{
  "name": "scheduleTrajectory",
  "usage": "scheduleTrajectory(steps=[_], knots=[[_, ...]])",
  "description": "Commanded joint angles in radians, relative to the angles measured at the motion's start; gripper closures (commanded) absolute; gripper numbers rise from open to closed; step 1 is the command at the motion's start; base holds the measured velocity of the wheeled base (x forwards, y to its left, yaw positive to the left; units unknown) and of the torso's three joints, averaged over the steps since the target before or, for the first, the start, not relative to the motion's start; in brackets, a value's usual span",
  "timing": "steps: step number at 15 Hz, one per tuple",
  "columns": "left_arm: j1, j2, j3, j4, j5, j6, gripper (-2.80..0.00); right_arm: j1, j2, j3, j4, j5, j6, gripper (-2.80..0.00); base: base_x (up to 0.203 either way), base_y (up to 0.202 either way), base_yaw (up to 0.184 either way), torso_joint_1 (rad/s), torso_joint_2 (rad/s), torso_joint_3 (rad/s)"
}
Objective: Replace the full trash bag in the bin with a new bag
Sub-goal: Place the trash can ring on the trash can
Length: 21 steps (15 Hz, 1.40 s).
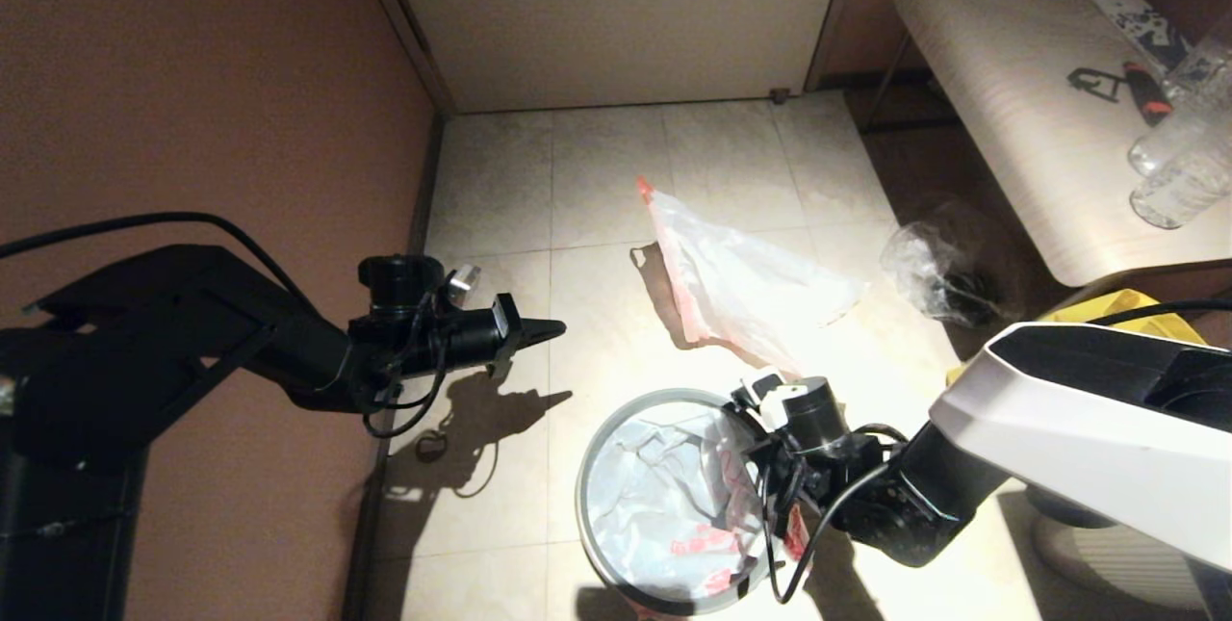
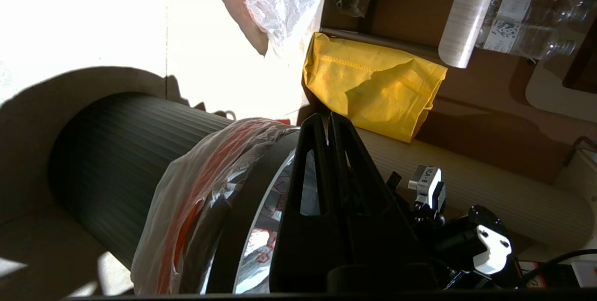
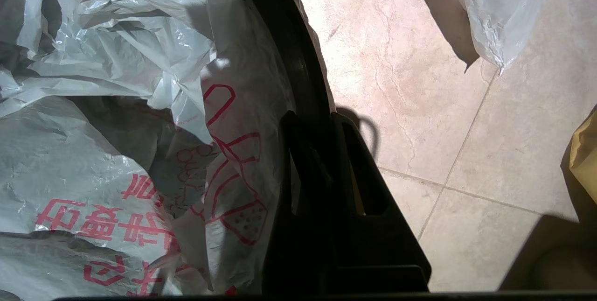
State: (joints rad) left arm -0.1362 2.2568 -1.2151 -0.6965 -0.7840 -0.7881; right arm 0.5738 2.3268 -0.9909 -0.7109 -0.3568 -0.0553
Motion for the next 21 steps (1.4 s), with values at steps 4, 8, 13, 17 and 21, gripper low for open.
scheduleTrajectory(steps=[4, 8, 13, 17, 21], knots=[[0.000, 0.000, 0.002, -0.005, -0.004, -0.005, 0.00, 0.001, 0.017, 0.000, -0.004, -0.001, 0.002, 0.00, 0.000, 0.000, 0.000, 0.000, 0.00, 0.000], [0.000, 0.000, 0.000, -0.003, -0.004, -0.005, 0.00, 0.001, 0.041, -0.001, -0.059, -0.001, 0.000, 0.00, 0.000, 0.000, 0.000, 0.000, 0.00, 0.000], [0.000, 0.000, 0.002, -0.003, -0.004, -0.005, 0.00, 0.005, 0.024, 0.031, -0.093, -0.004, 0.000, -2.80, 0.000, 0.000, 0.000, 0.000, 0.00, 0.000], [-0.002, -0.003, 0.007, -0.001, -0.004, -0.002, 0.00, 0.009, -0.118, 0.155, -0.093, 0.002, 0.001, -2.80, 0.000, 0.000, 0.000, 0.000, 0.00, 0.000], [-0.008, -0.011, 0.026, -0.005, -0.038, 0.004, 0.00, 0.010, -0.267, 0.276, -0.091, 0.143, 0.096, -0.24, 0.000, 0.000, 0.000, 0.000, 0.00, 0.000]])
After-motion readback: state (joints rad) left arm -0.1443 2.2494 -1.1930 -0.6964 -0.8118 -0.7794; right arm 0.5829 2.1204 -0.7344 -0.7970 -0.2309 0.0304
